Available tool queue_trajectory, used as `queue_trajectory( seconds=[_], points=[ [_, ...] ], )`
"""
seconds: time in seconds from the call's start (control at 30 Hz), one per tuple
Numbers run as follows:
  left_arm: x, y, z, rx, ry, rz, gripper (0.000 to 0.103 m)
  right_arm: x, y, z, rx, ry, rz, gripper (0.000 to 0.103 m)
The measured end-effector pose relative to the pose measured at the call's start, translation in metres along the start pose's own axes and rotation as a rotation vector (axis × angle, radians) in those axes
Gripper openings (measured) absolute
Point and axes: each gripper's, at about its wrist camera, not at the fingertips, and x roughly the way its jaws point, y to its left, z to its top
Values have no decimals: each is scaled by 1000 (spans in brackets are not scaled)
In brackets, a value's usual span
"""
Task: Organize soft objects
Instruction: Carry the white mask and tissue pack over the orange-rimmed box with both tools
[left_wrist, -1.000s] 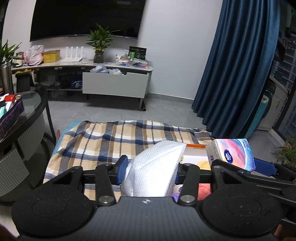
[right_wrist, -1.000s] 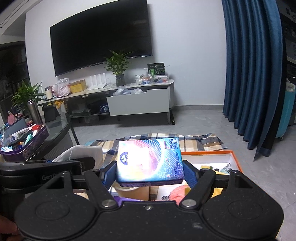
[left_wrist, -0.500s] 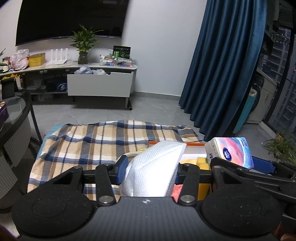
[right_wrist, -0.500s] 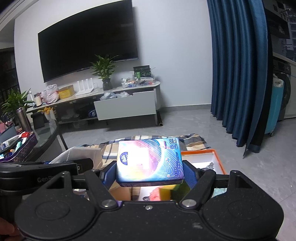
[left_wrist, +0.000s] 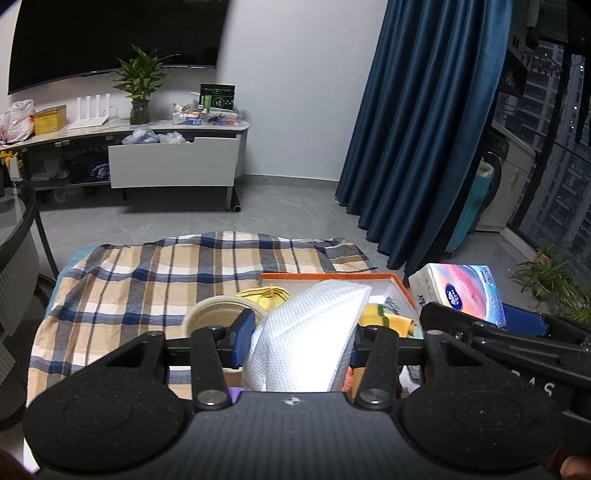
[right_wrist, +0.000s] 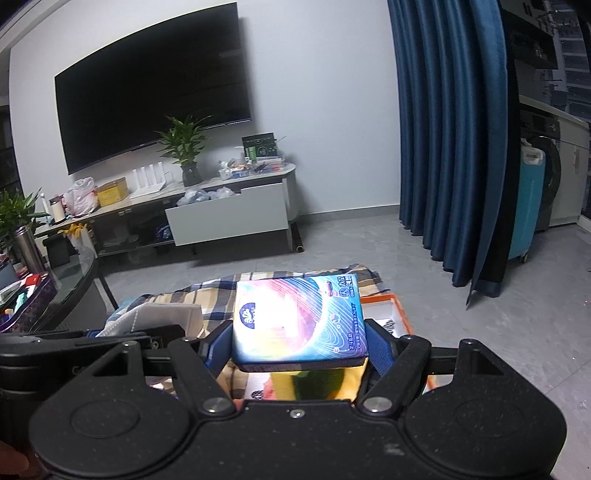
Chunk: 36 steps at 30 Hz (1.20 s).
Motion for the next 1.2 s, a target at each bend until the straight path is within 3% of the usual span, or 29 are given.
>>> queue_trajectory(
  seconds=[0.77,1.2],
  points=[
    [20,-31,-5,32,51,-32,48,18,-23,5,36,19,-49,88],
    [34,-45,-11,57,88,-35,48,38,-37,5,43,53,-26,88]
  ],
)
